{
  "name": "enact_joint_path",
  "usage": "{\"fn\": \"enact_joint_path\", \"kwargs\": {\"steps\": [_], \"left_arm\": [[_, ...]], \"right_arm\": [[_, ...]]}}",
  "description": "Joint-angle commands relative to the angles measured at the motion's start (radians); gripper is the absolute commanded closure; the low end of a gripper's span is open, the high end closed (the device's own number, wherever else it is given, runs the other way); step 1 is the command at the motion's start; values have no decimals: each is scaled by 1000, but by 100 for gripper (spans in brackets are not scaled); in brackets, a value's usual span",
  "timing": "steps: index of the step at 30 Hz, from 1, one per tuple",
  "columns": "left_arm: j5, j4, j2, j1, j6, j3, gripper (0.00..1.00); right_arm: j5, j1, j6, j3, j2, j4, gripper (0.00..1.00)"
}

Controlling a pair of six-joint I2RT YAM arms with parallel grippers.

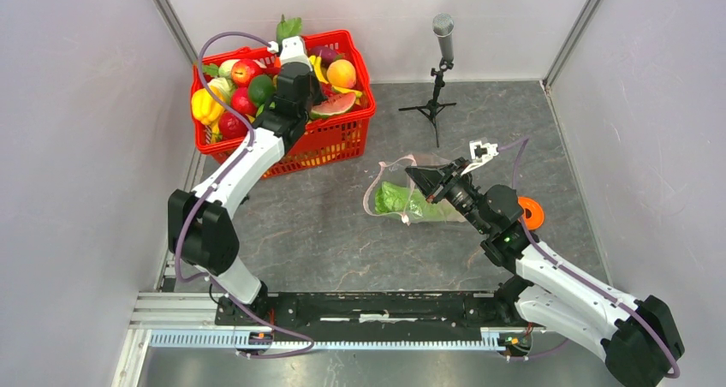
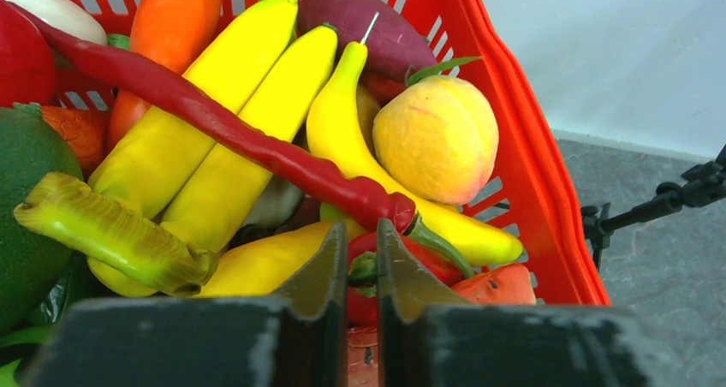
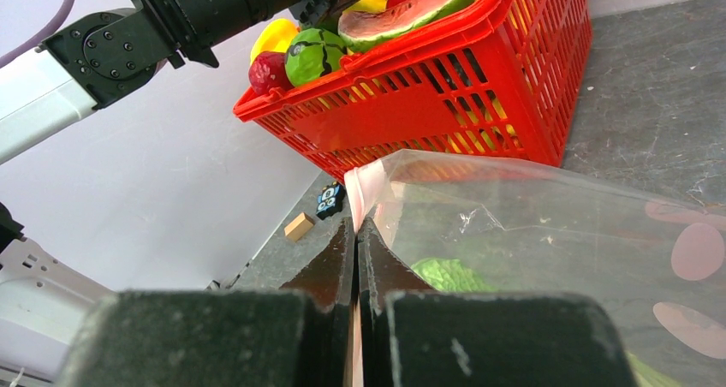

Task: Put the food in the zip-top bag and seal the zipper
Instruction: Pick up the fake vegetable from the bin.

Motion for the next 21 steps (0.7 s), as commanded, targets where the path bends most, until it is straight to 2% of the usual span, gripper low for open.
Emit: {"fn": "enact_joint_path", "kwargs": {"steps": [1,10,17,21], "left_arm": [[-13,93,-20,-1,29,-10,98],[-43,337,-114,-1,168,-131,98],[35,279,-177,0,191,-120,98],[11,262,-193,-1,205,-127,98]], "right_arm": [[10,3,0,-5,-23,46,100],[10,3,-1,-5,-22,47,100],[10,3,5,-5,-19,53,100],[9,3,6,-2,-19,53,100]]}}
